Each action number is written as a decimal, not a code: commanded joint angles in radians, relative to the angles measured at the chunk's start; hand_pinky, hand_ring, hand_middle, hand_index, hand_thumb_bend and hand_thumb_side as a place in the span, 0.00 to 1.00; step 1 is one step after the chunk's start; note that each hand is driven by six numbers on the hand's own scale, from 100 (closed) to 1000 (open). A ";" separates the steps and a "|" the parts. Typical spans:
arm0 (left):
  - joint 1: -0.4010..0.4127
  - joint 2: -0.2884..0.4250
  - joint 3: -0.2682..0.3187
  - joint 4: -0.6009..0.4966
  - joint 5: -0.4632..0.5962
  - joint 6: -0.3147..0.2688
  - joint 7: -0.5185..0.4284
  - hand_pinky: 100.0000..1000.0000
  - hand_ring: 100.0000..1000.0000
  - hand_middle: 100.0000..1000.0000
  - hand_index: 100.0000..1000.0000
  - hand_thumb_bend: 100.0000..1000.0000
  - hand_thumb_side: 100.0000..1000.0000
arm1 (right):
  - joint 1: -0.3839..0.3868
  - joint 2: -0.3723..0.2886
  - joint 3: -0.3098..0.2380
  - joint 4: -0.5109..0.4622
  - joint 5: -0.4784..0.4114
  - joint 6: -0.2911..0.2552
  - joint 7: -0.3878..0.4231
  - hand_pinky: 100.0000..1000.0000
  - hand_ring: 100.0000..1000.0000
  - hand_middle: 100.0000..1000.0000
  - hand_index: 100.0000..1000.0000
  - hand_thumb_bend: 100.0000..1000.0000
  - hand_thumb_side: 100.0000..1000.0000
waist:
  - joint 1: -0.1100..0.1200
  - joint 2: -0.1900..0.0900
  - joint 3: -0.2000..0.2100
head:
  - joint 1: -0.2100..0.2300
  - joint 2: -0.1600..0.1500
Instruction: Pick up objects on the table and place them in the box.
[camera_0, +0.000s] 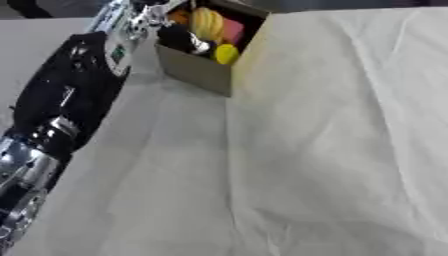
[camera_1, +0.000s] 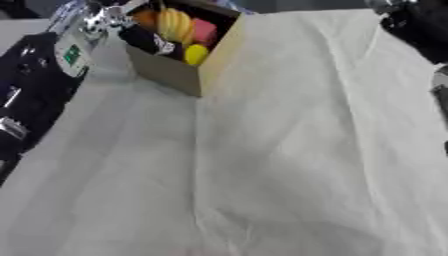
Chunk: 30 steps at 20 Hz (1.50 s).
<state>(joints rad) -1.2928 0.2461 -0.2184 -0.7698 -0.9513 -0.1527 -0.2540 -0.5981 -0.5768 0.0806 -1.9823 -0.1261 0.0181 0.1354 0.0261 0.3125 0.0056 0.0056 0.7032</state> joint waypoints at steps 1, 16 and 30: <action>-0.016 0.015 0.010 -0.062 -0.019 0.010 0.008 0.75 0.70 0.69 0.82 0.53 0.41 | -0.010 -0.017 -0.007 -0.018 -0.005 0.001 0.000 0.92 0.67 0.61 0.77 0.00 0.52 | -0.002 -0.025 0.002 | -0.005 -0.002; 0.202 0.252 0.071 -0.859 0.323 0.308 0.270 0.70 0.62 0.61 0.72 0.16 0.32 | 0.015 -0.009 -0.023 -0.018 -0.002 -0.010 -0.030 0.92 0.67 0.62 0.77 0.00 0.51 | -0.014 -0.071 0.045 | -0.038 0.027; 0.845 0.325 0.297 -1.230 0.856 0.273 0.751 0.69 0.61 0.60 0.74 0.23 0.50 | 0.045 0.007 -0.048 -0.018 0.007 -0.028 -0.080 0.92 0.67 0.62 0.81 0.00 0.52 | -0.045 -0.055 0.070 | -0.061 -0.010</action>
<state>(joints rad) -0.4422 0.5615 0.0544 -1.9794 -0.1322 0.1432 0.4708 -0.5440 -0.5576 0.0481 -1.9827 -0.1215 -0.0086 0.0631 -0.0216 0.2737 0.0748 -0.0542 0.7095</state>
